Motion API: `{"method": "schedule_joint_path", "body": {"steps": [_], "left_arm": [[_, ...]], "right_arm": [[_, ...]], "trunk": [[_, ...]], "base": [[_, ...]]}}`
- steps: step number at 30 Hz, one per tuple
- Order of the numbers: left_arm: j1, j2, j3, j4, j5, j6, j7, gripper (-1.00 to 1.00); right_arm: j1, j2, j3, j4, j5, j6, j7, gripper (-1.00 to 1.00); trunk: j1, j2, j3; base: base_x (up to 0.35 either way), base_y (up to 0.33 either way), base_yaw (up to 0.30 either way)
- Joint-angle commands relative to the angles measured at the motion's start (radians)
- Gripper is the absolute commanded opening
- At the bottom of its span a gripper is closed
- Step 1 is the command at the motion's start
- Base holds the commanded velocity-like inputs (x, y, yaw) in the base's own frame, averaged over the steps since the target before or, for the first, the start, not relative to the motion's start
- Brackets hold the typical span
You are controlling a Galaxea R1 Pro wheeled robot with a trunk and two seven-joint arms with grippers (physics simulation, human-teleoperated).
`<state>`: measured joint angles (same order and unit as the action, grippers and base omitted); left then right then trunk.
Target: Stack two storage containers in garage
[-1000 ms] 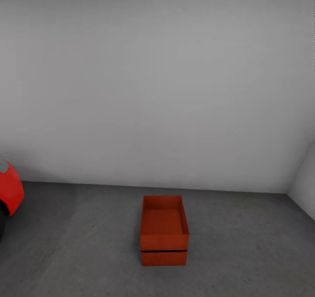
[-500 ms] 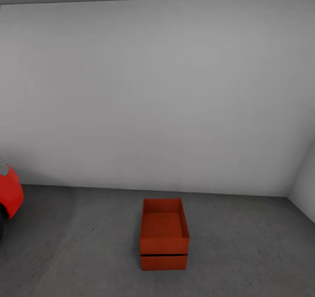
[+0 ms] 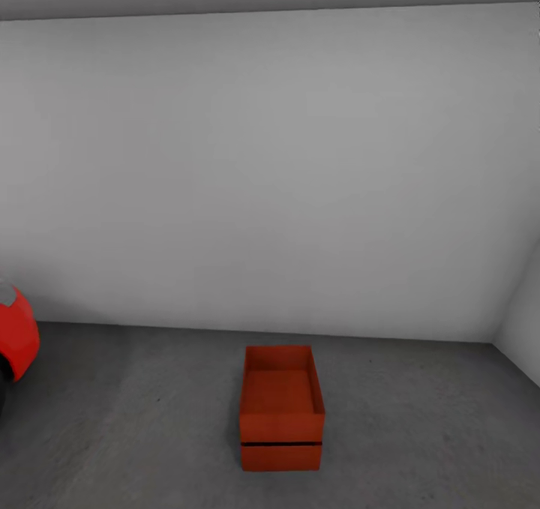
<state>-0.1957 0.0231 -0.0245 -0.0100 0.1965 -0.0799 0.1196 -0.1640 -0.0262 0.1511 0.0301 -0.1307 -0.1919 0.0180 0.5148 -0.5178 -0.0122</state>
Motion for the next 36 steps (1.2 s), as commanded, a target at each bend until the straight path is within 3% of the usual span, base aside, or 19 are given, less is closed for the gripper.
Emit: {"method": "schedule_joint_path", "body": {"steps": [1,36], "left_arm": [[-0.001,0.0,-0.003,0.001,0.007,-0.003,0.001,1.0],[-0.001,0.0,-0.003,0.001,0.007,-0.004,0.001,1.0]], "right_arm": [[-0.001,0.0,0.008,0.003,-0.01,-0.006,0.002,1.0],[-0.002,0.0,0.008,0.003,-0.01,-0.006,0.002,1.0]], "trunk": [[0.0,-0.001,0.0],[0.0,-0.001,0.057]], "base": [[0.0,0.0,0.0],[0.0,0.0,0.0]]}}
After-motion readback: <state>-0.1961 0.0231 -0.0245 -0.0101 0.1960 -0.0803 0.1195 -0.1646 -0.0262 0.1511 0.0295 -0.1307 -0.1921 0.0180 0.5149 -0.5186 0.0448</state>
